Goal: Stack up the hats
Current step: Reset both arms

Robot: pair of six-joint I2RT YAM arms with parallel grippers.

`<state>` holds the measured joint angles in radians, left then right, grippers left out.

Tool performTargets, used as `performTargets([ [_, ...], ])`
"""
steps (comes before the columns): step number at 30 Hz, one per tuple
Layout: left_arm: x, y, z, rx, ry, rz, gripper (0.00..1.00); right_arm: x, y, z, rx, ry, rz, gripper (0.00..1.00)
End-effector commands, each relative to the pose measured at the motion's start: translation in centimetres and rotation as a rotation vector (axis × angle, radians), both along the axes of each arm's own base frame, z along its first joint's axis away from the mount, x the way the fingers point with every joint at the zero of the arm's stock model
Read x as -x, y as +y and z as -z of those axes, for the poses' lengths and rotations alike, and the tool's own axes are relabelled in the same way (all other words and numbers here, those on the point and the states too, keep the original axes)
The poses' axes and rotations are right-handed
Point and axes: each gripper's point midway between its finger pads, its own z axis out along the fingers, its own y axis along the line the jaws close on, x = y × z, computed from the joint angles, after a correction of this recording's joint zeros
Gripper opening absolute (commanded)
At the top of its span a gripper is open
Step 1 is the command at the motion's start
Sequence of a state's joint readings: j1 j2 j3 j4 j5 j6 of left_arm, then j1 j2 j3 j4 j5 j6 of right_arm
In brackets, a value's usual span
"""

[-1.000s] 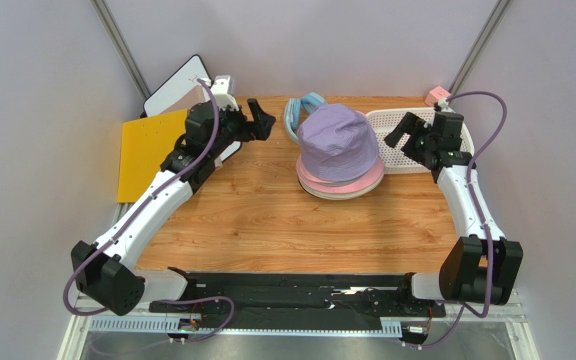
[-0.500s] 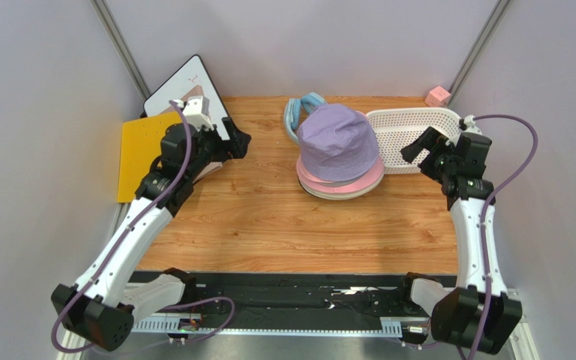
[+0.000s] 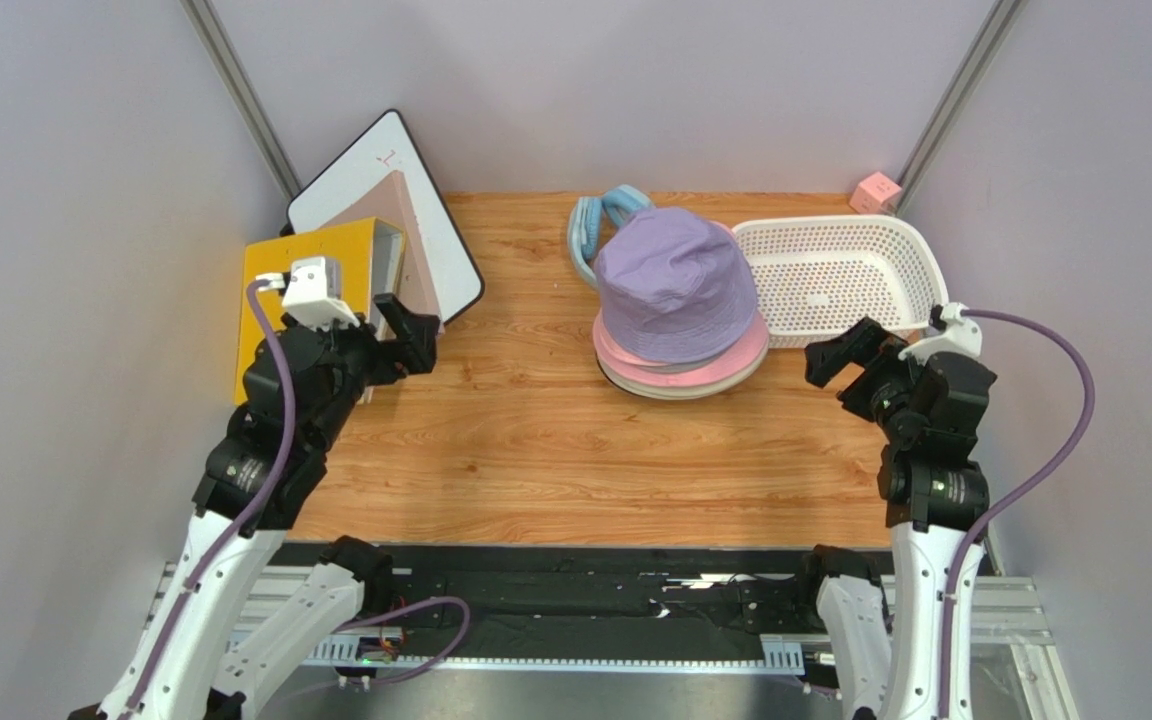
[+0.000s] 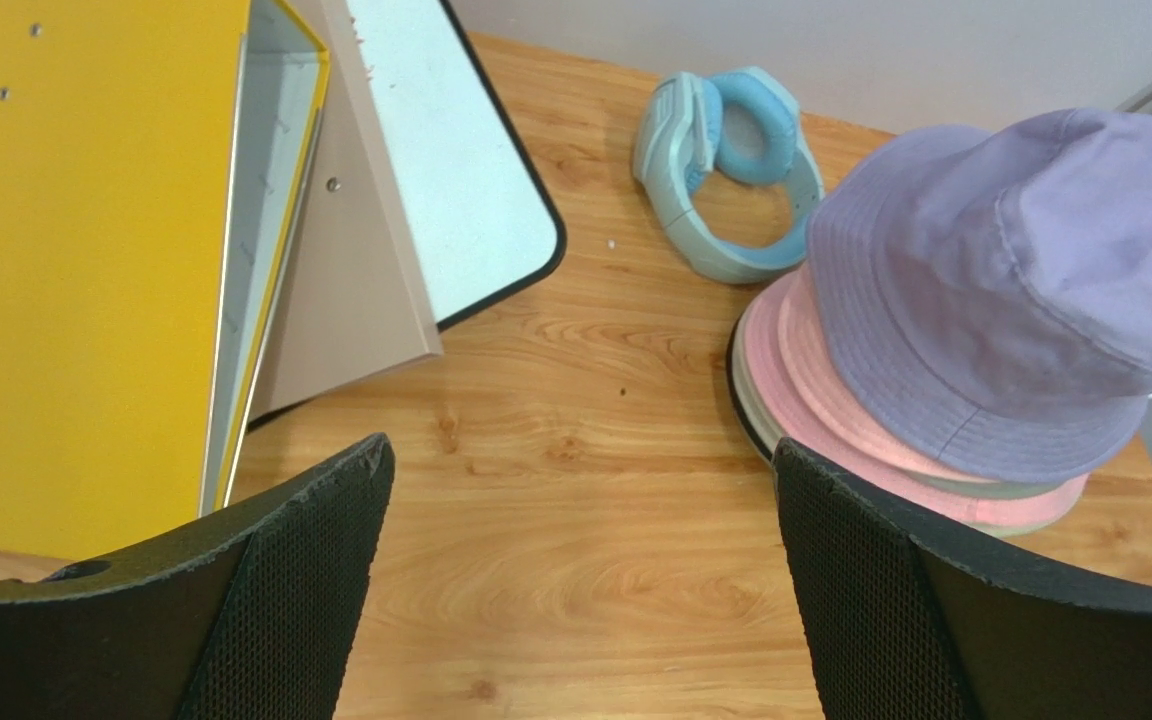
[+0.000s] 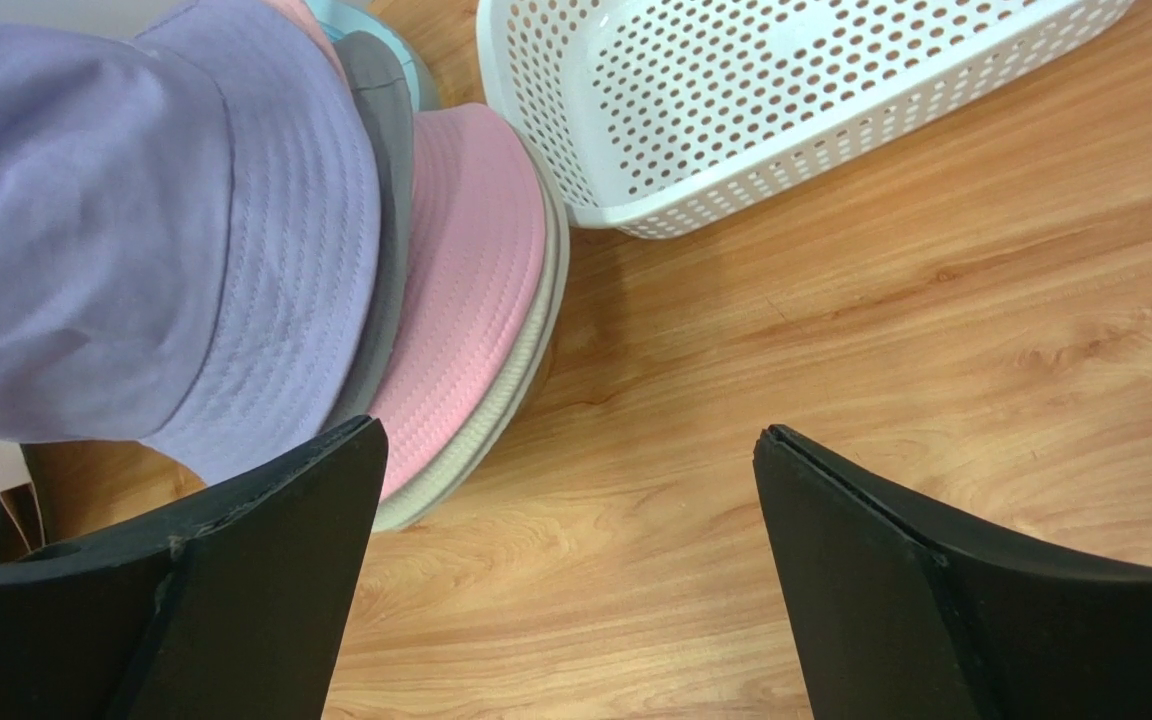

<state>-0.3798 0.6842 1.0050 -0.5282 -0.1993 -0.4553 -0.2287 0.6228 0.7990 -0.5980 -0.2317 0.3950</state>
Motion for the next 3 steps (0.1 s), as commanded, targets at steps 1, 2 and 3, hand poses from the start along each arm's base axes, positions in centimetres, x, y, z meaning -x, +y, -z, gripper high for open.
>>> performTargets([
  [1,0.56,0.89,1.64,-0.056,0.071,-0.025,0.99,0.66,-0.43,-0.12,0.042,-0.01,0.013,1.0],
  [2,0.67,0.84,1.75,-0.055,0.076,-0.02,0.99,0.68,-0.41,-0.16,0.044,-0.012,0.011,1.0],
  [3,0.8,0.82,1.89,-0.059,0.082,-0.015,0.99,0.74,-0.41,-0.19,0.046,-0.013,0.01,1.0],
])
